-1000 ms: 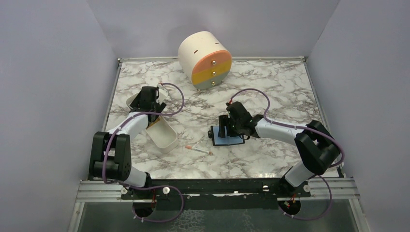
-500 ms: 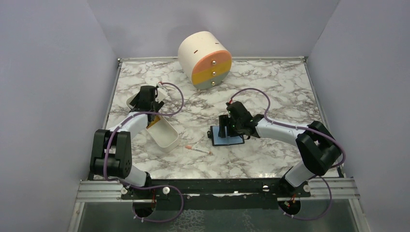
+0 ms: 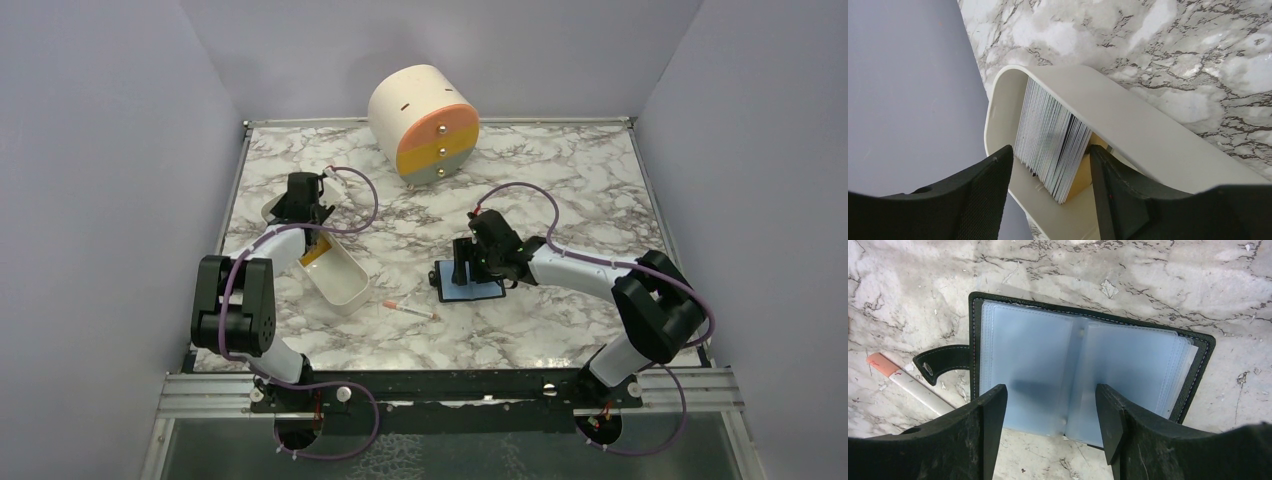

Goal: Put the credit cards into the card holder
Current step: Pick up the credit card from the storage box.

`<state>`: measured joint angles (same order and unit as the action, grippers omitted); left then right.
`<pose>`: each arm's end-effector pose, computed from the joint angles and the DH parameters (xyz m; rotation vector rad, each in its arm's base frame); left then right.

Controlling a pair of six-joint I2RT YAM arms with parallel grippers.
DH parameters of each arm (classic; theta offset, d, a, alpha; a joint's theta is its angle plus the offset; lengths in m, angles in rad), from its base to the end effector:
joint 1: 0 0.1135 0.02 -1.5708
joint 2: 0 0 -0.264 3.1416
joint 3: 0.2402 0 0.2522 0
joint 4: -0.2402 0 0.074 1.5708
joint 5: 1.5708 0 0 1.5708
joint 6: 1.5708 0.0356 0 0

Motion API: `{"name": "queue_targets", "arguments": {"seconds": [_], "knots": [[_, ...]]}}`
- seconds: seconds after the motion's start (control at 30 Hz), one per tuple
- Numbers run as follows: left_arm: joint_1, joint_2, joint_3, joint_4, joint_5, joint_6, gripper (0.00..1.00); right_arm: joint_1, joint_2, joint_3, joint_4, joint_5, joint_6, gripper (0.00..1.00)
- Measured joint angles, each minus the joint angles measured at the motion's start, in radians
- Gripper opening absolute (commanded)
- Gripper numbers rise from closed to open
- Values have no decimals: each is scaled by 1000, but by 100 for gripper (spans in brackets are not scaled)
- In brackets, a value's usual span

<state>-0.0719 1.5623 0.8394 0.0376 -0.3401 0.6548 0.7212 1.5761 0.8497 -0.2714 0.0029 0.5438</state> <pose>0.3244 -0.0115 0.1924 0.6411 2.2117 0.6902 0.2282 0.2005 0.1676 -0.2328 2.6305 0.4568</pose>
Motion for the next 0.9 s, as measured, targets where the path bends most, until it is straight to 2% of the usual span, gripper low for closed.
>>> {"name": "queue_targets", "arguments": {"seconds": [0.23,0.9], "knots": [[1,9,0,14,11,23,45,0,0,0,-10,3,0,65],[6,26,0,23,45,58,49,0,-3,0,-18,8,-8,64]]}}
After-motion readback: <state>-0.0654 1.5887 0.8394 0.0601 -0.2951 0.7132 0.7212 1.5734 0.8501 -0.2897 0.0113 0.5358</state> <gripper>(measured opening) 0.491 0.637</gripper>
